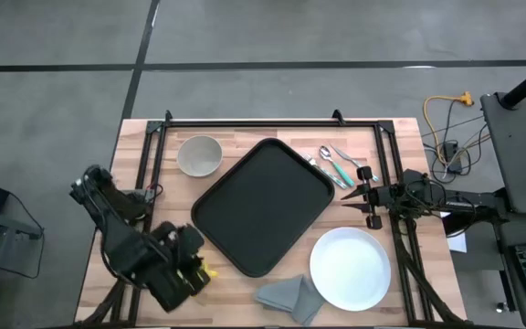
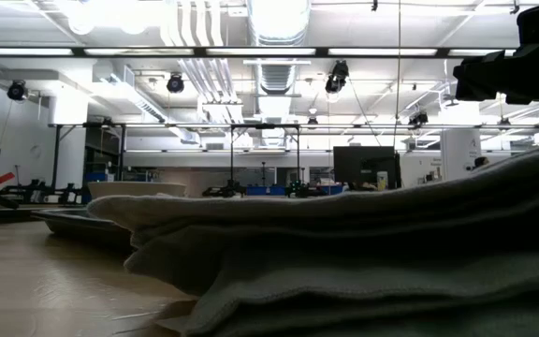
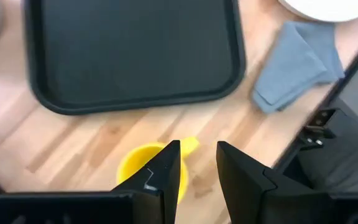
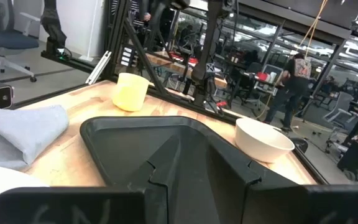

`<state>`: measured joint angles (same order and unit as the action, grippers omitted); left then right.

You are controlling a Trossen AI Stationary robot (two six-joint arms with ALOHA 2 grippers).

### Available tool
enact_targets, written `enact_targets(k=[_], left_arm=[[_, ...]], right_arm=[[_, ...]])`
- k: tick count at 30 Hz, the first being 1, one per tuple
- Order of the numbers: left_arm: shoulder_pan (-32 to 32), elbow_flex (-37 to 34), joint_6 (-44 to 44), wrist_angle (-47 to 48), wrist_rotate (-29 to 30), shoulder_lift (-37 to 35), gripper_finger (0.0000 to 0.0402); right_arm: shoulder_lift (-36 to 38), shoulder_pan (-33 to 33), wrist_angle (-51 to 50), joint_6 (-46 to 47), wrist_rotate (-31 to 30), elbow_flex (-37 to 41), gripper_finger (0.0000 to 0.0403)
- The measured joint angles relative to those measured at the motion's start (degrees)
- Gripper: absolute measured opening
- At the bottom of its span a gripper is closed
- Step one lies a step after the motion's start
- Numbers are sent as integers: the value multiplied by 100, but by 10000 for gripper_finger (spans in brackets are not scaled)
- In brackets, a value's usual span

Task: Set up tray
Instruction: Put the yellow mug on the black serving tray

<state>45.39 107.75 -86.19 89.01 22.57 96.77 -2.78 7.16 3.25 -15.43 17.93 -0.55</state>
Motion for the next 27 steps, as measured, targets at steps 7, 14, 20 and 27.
enact_targets(k=[7, 14, 20, 27], left_arm=[[0, 82, -238, 104, -458, 476, 89], [4, -784, -538, -472, -888, 399, 89], [-2, -1621, -593, -1247, -1115, 143, 89], [-4, -2499, -651, -2136, -1165, -255, 89]], right_arm=[[-1, 0, 2, 1, 0, 1, 68], [-1, 0, 0, 1, 0, -1, 68], [1, 0, 0, 1, 0, 1, 68], [-1, 0, 2, 1, 2, -1, 68]])
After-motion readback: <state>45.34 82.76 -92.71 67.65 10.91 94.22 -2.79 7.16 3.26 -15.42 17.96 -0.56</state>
